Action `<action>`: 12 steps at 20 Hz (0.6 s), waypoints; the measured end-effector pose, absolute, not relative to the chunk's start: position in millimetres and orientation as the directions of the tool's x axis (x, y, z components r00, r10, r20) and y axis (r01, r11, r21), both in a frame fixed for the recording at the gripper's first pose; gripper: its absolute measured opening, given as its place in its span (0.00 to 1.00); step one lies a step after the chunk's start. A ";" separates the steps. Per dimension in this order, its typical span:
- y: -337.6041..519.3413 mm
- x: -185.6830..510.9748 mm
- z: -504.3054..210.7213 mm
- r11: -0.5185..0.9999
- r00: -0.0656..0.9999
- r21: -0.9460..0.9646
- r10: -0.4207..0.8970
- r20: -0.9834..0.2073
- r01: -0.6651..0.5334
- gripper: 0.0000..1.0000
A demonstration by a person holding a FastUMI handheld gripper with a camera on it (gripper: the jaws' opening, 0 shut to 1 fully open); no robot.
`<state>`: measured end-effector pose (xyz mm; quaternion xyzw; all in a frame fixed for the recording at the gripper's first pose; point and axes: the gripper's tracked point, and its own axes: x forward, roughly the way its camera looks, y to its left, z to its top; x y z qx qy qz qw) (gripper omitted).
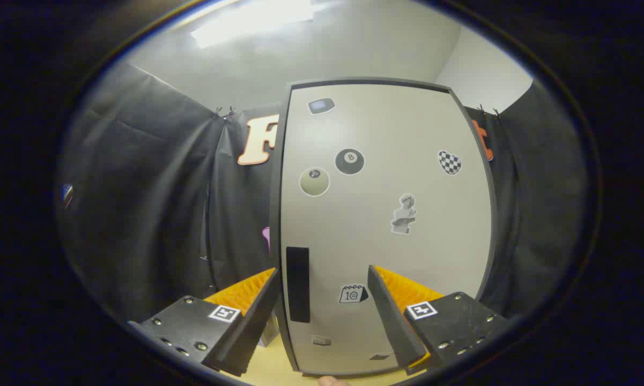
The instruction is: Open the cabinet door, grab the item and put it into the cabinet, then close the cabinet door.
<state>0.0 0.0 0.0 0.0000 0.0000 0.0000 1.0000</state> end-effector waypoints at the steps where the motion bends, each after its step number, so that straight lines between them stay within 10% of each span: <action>1: 1.8 -0.5 -0.1 1.000 1.000 -0.003 -0.006 0.001 0.006 0.97; 12: 29.9 -3.0 -4.2 1.000 1.000 0.000 -0.021 -0.006 0.021 0.97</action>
